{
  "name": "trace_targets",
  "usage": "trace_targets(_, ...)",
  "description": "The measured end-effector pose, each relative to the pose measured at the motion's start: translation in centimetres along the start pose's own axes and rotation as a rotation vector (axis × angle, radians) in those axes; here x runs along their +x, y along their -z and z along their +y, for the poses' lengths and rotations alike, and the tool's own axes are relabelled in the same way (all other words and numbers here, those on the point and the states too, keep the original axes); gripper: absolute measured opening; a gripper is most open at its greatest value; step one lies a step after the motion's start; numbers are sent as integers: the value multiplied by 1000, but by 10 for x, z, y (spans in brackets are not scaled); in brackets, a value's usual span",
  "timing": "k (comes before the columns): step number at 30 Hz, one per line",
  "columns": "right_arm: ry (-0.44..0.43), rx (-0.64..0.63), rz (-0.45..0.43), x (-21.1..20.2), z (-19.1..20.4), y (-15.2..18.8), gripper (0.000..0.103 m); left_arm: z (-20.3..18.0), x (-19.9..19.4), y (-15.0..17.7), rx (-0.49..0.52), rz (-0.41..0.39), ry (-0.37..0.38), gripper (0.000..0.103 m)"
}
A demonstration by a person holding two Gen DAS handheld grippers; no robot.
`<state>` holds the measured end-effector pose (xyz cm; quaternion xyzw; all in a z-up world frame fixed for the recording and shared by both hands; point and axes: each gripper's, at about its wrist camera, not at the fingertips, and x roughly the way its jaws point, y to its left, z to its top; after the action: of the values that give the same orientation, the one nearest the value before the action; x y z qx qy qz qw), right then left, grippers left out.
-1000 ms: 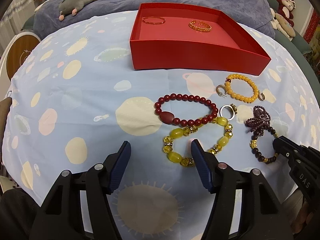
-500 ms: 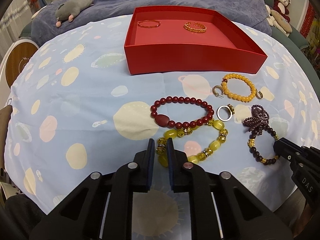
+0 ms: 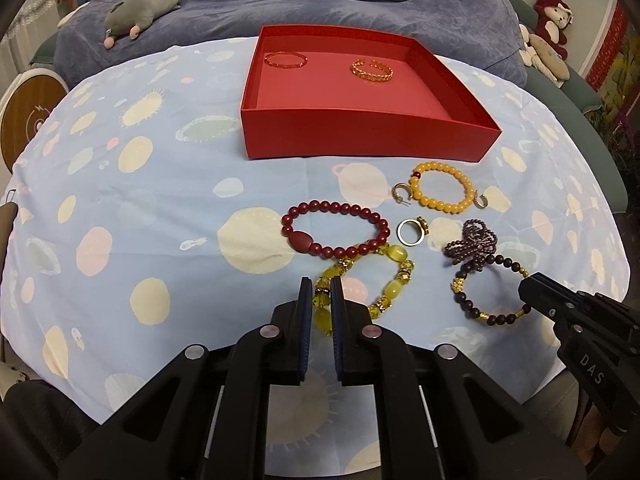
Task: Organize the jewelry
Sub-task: 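Grasp the yellow bead bracelet with left tool while right tool grasps the dark bead bracelet, then carry the yellow bracelet with left tool while right tool carries the dark bracelet into the box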
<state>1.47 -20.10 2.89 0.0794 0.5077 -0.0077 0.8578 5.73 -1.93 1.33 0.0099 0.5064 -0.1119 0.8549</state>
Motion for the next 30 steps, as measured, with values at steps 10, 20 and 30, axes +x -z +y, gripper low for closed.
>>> trace_targets(10,-29,-18,-57,-35,4,-9,8,-3,-34,-7,12,-42,53,9)
trace_targets(20,-58,-23,-98,-61,4,-26,8,-5,-66,-24,26,-71,91,9)
trace_targets(30,-99,-80,-158,-65,17,-102,8,-19,-83,-95,48,-140,182,9)
